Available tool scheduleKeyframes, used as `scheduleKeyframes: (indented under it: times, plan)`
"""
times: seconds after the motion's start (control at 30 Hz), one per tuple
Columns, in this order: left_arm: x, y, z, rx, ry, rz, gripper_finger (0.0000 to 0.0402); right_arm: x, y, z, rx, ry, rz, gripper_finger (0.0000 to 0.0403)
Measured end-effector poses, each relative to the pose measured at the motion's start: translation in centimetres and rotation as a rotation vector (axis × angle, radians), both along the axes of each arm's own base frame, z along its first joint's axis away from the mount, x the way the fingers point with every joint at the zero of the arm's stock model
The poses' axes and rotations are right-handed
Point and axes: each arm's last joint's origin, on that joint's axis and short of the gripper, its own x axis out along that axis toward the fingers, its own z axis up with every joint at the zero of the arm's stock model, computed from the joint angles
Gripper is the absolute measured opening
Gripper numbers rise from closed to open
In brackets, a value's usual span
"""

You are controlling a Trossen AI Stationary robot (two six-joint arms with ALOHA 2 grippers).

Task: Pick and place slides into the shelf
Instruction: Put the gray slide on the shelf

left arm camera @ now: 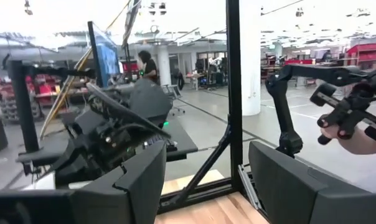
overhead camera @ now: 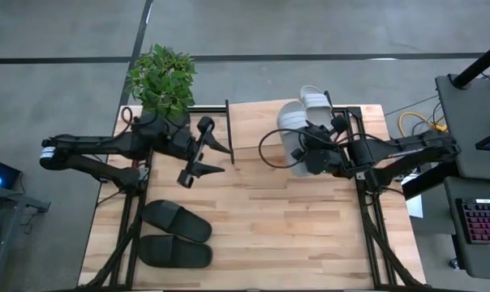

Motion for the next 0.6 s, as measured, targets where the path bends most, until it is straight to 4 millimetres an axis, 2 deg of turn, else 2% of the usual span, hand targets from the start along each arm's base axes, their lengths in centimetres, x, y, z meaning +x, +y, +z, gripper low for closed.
scheduleKeyframes:
  times: [0.17, 0.3, 0.43, 0.6]
  plan:
    - [-0.3, -0.6, -0.4, -0.003, 0.011, 0.011, 0.0215, -0.7, -0.1, -1.2, 0.002, -0.096, 0.098, 0.0008]
    - [-0.3, -0.7, -0.7, -0.005, 0.017, 0.014, 0.0215, -1.0, -0.7, -1.3, -0.055, -0.183, 0.174, 0.0008]
    - [-0.2, -0.6, -1.5, -0.012, 0.037, 0.039, 0.0215, -1.4, -1.8, -1.1, -0.105, -0.210, 0.139, 0.0008]
    - [-0.1, -0.5, -2.2, -0.019, 0.058, 0.075, 0.0215, -1.3, -4.0, -1.3, -0.072, -0.244, 0.132, 0.0008]
